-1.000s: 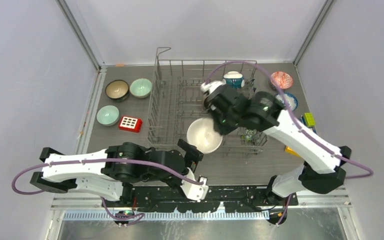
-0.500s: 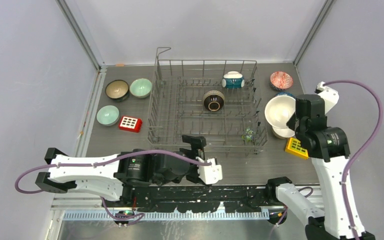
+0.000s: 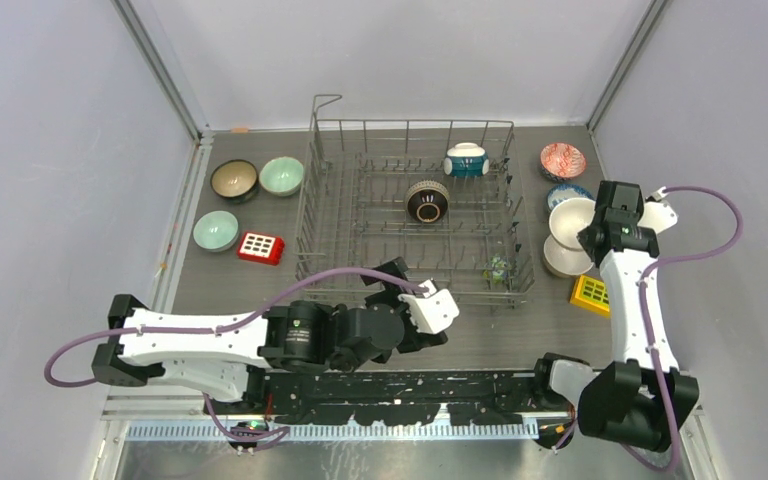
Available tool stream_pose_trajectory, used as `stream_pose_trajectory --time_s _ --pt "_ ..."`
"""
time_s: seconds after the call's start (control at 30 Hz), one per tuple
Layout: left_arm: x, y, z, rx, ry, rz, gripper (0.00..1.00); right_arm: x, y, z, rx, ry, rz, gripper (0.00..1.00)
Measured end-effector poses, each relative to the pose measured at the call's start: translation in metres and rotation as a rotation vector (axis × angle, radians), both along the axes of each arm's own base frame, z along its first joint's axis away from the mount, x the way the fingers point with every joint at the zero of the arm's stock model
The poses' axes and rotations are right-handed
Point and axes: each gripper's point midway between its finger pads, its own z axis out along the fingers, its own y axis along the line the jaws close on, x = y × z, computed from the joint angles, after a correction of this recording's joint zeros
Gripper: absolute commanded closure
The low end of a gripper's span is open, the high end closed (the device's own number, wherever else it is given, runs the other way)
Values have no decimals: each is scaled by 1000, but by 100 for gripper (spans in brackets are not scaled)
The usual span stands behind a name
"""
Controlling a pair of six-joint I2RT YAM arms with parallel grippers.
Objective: Unload the bowls from the dish rack
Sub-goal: Place the bowl with the bowl.
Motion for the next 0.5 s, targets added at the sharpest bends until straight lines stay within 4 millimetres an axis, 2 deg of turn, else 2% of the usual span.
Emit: stream_pose_trajectory --time_s 0.13,0.27,0.5 --pt "11 6 -7 -27 40 64 0 20 -12 -10 21 -34 -47 99" --pt "23 14 -15 -50 83 112 0 31 -16 -22 37 -48 -64 99" --pt "26 14 -22 -74 130 130 0 25 -18 -53 71 -17 -100 99"
